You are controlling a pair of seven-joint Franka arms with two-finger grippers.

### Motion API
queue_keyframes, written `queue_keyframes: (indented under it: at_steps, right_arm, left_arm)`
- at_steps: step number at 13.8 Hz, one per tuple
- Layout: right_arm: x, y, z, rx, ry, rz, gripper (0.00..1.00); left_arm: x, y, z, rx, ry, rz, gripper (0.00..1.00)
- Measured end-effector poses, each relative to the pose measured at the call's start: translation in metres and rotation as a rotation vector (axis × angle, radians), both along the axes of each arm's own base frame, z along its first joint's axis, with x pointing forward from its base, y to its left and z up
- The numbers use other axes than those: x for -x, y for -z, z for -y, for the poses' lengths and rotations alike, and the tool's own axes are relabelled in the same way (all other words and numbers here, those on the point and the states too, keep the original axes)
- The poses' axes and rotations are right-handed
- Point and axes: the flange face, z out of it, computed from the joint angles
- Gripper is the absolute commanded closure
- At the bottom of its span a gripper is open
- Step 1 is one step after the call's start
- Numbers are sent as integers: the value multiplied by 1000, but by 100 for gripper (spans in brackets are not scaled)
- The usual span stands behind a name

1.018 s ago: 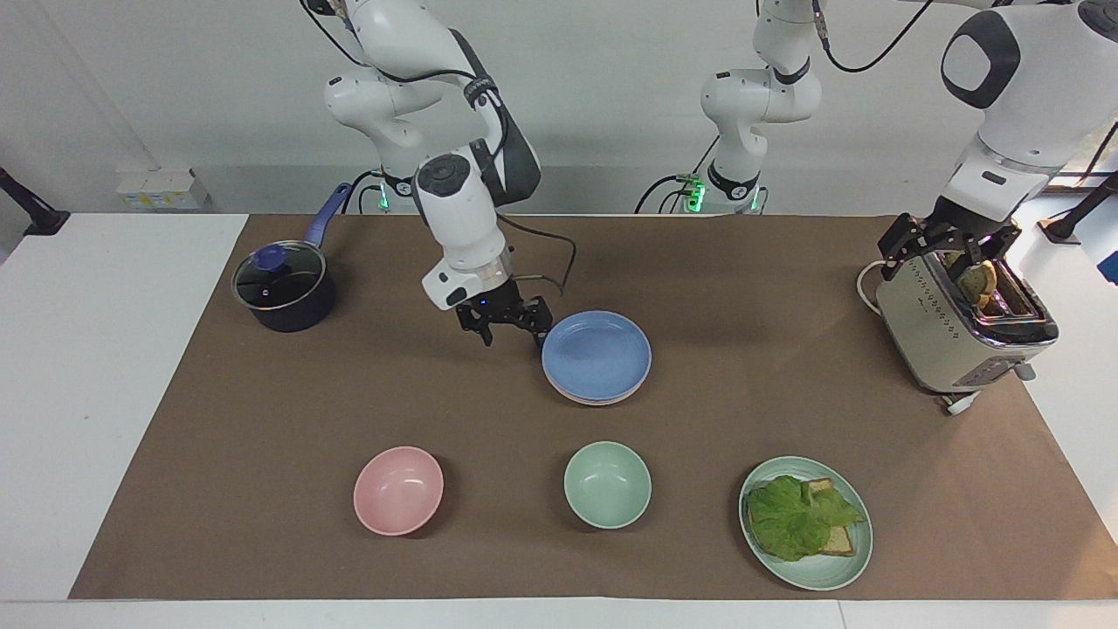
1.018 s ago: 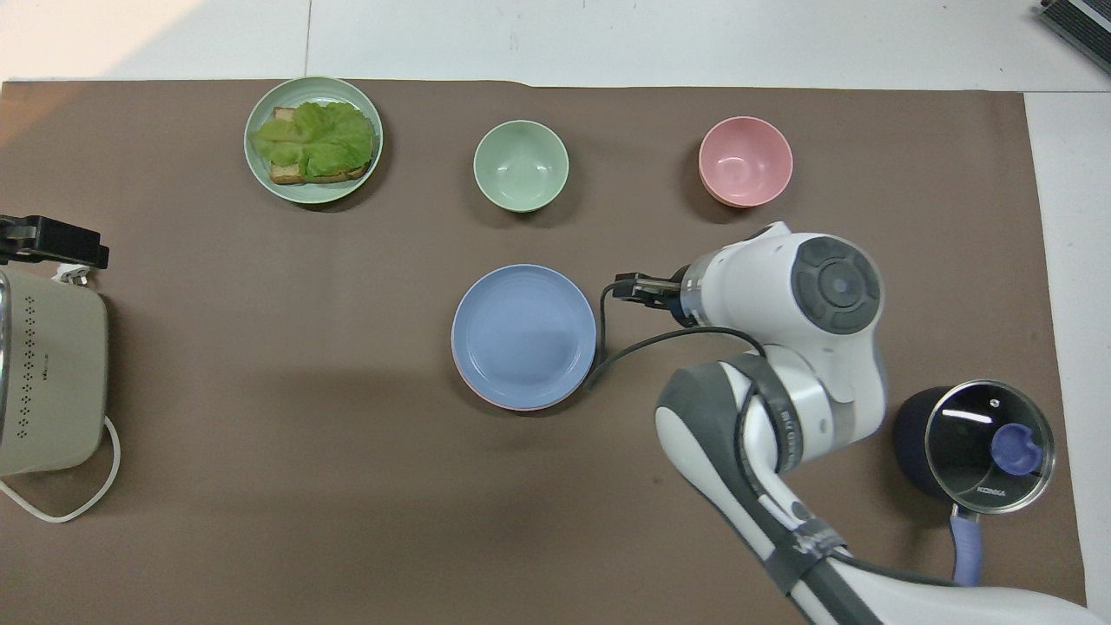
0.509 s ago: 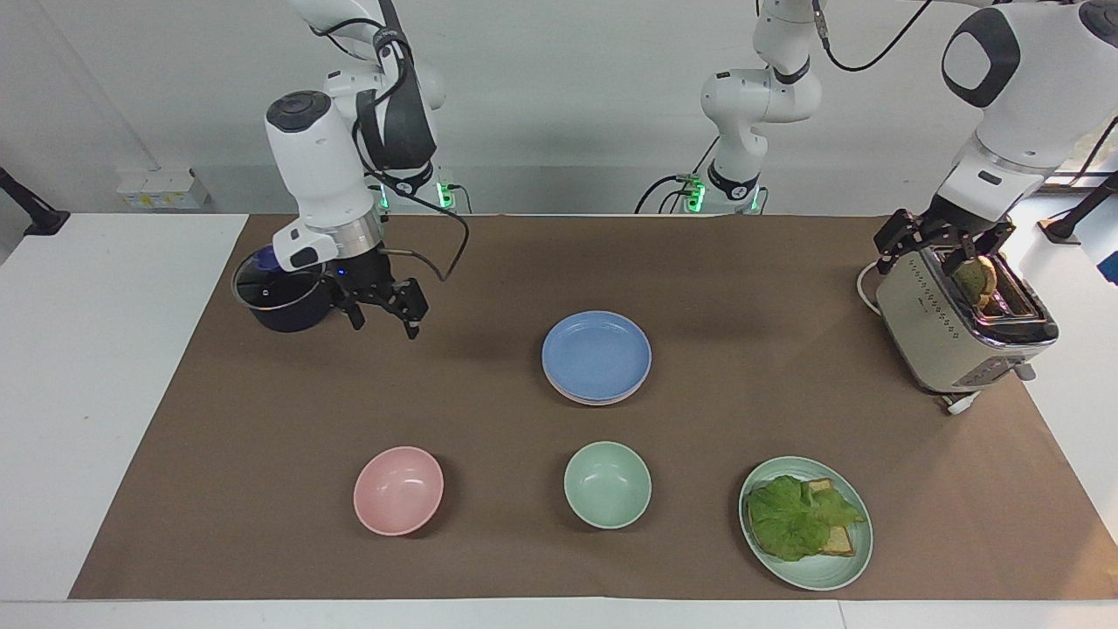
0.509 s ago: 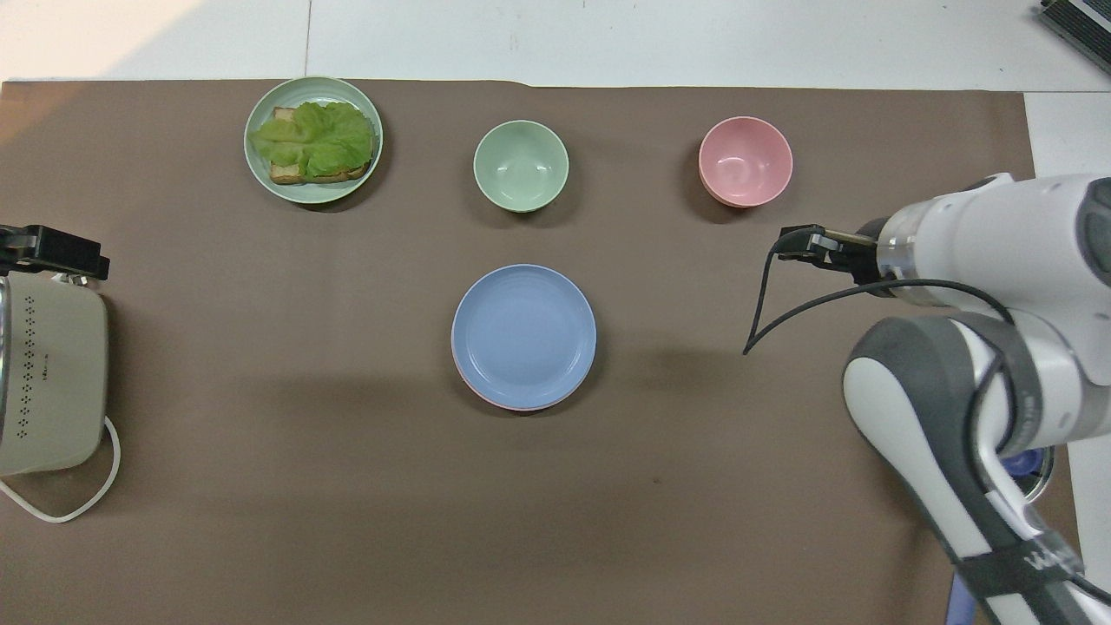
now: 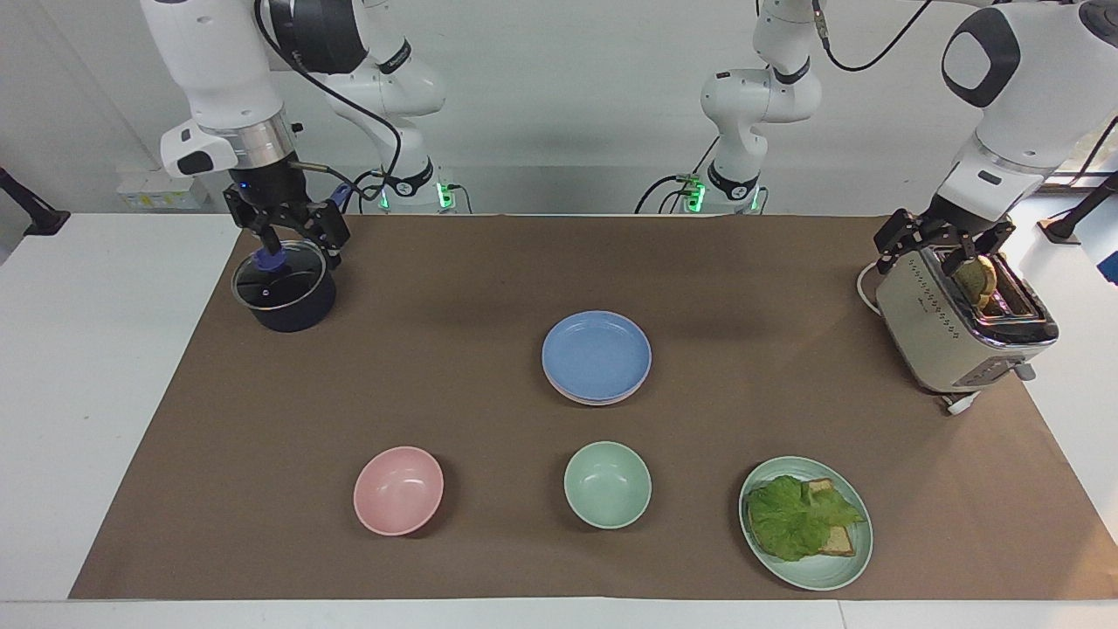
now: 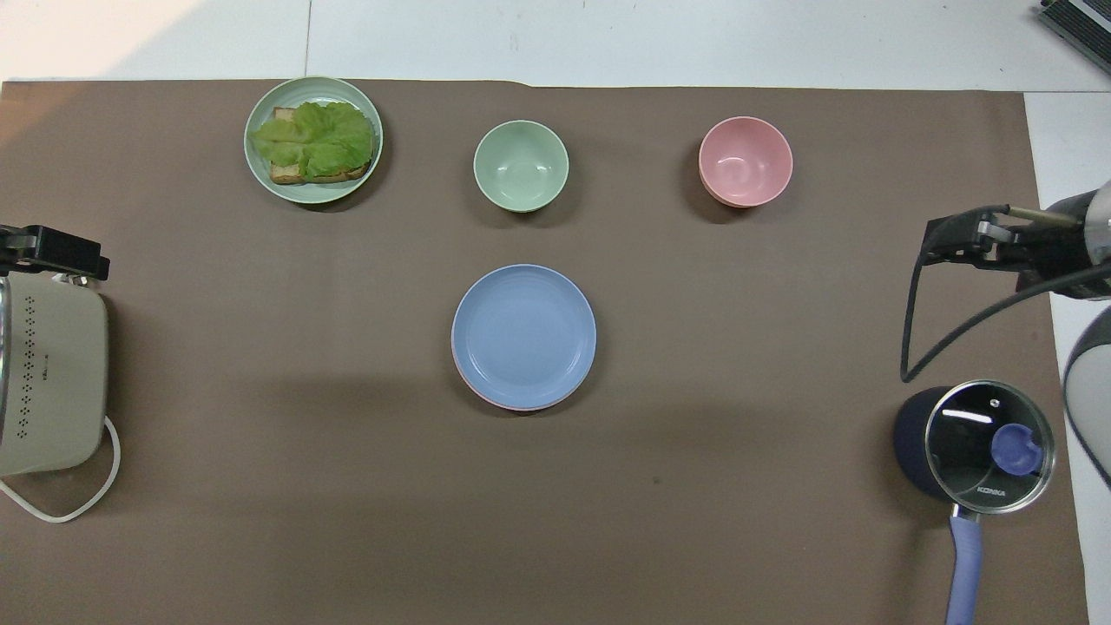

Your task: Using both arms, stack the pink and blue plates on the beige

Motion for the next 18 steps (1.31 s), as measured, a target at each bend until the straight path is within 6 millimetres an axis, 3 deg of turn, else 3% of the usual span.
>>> queue_keyframes:
  at_steps: [3,6,18]
  right_arm:
    - [-4,-12,1,6,-23,-49,0]
    - [-11,-8,-4,9,-45,-65,0]
    - [-9,-7,-8,-4,-145,-82,0]
  left_arm:
    - [0,0,0,0,0,0,0]
    - [0,0,0,0,0,0,0]
    - [0,0,0,0,0,0,0]
